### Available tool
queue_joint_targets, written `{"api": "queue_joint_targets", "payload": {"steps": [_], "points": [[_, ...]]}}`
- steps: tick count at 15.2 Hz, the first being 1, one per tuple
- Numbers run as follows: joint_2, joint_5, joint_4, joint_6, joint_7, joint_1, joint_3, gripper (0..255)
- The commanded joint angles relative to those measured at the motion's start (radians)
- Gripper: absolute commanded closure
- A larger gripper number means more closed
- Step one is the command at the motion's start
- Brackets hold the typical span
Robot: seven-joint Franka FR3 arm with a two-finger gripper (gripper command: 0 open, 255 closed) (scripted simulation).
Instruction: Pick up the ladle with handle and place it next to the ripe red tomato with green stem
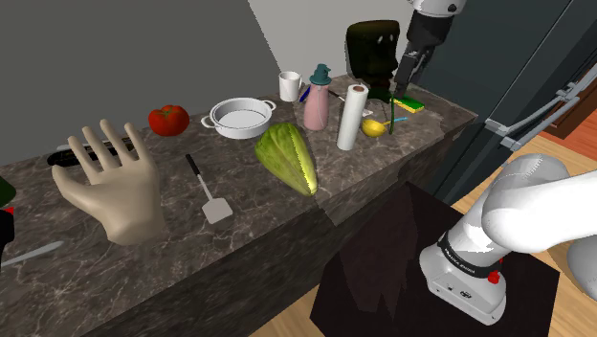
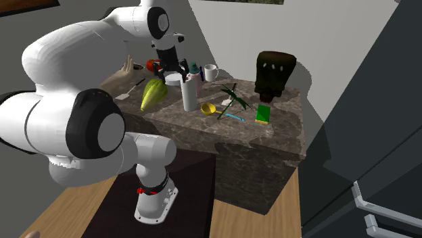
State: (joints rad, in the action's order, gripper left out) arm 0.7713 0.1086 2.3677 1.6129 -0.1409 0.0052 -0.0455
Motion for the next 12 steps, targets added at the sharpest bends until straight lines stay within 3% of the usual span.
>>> {"api": "queue_joint_targets", "payload": {"steps": [1, 7, 12], "points": [[0.0, 0.0, 0.0, 0.0, 0.0, 0.0, 0.0, 0], [0.07, 0.123, 0.171, 0.164, -0.366, 0.041, -0.186, 0], [0.04, 0.227, 0.241, 0.32, -0.675, 0.078, -0.371, 0]]}}
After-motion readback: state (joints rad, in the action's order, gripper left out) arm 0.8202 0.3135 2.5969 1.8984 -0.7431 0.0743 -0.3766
